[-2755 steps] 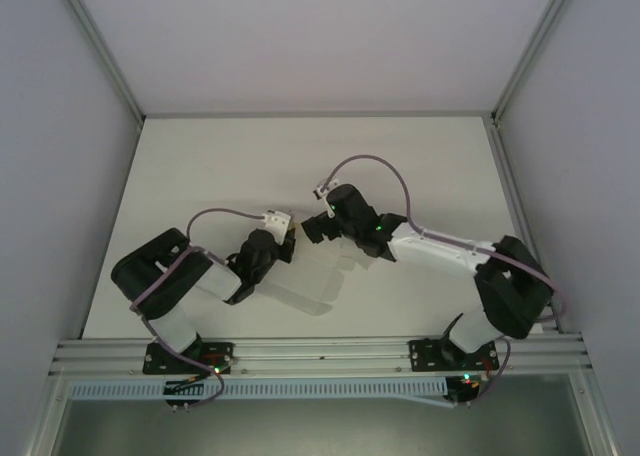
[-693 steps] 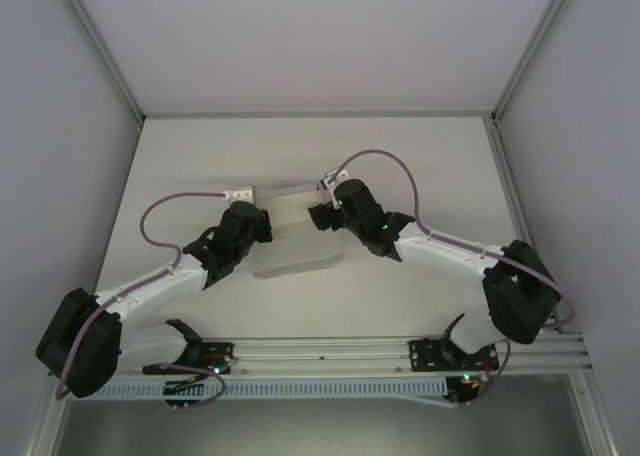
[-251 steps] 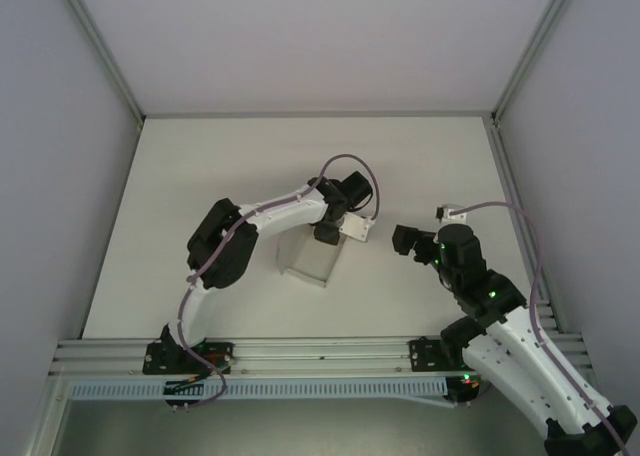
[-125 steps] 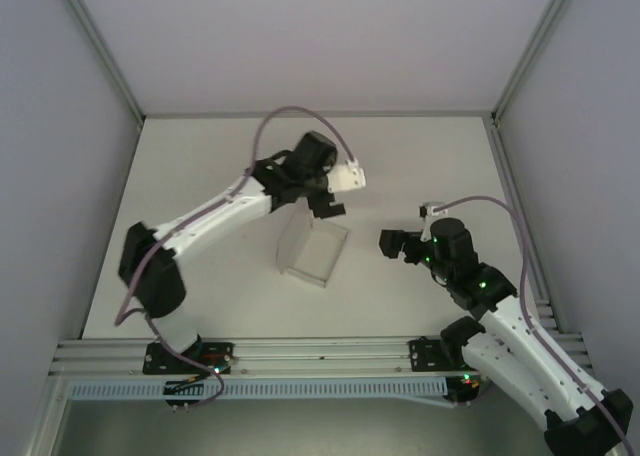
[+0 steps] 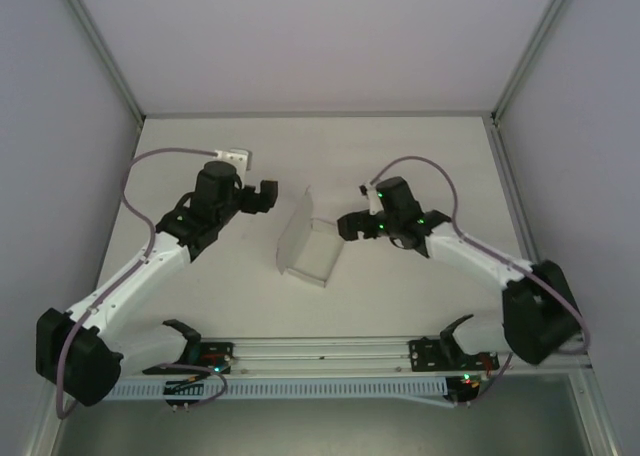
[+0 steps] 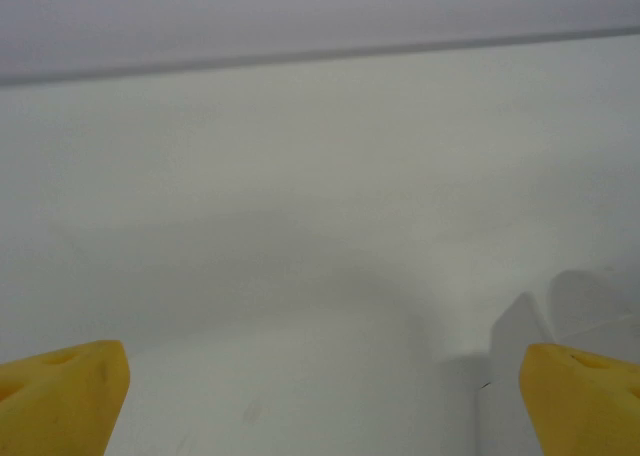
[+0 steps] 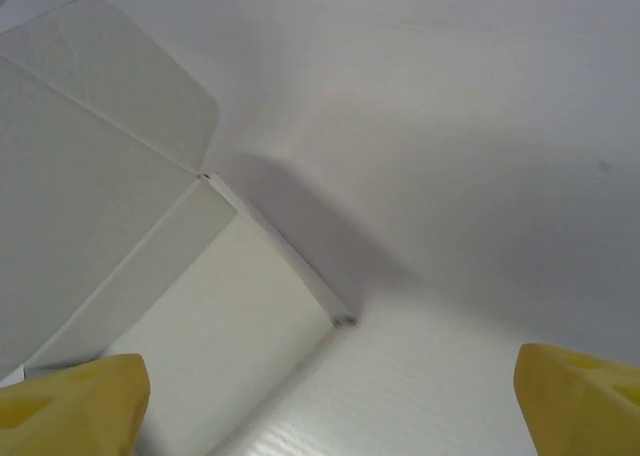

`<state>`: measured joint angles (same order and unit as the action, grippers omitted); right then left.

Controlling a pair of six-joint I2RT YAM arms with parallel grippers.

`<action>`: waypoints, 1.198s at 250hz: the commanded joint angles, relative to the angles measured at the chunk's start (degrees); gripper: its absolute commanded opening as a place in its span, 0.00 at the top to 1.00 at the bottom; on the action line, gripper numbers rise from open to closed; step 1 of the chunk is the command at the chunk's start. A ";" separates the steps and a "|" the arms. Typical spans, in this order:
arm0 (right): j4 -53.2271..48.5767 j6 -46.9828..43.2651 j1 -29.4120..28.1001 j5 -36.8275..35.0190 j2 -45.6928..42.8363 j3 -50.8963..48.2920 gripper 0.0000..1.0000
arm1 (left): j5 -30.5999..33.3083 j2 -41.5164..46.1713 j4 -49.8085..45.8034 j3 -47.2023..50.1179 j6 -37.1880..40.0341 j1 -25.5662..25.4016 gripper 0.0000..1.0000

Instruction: Assemble paper box

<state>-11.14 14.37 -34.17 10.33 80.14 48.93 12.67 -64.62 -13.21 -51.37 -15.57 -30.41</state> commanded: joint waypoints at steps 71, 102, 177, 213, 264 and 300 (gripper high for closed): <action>-4.26 -6.27 -5.35 -0.84 24.62 17.36 0.35 | 6.14 10.42 -2.70 9.86 -10.92 1.66 0.00; -2.83 -4.47 -5.75 -1.62 25.16 16.53 0.52 | 6.56 11.18 -2.97 10.02 -11.41 1.67 0.00; -2.23 5.08 -8.00 -15.68 21.84 12.41 1.00 | 6.82 11.78 -3.02 9.28 -12.49 1.63 0.00; -3.72 18.11 -11.50 -26.65 18.56 8.85 1.00 | 6.58 12.47 -2.49 9.46 -12.42 1.68 0.00; -11.46 27.12 -14.76 -34.03 20.14 10.72 1.00 | 0.60 11.06 0.43 10.41 -9.75 1.62 0.00; -12.33 33.48 -16.78 -36.48 19.55 9.87 0.98 | -5.17 8.97 4.00 11.94 -7.00 1.67 0.00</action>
<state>-18.76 39.29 -49.47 -19.90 99.74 58.94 13.50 -54.13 -13.19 -41.52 -25.78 -29.23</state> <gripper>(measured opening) 0.049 0.997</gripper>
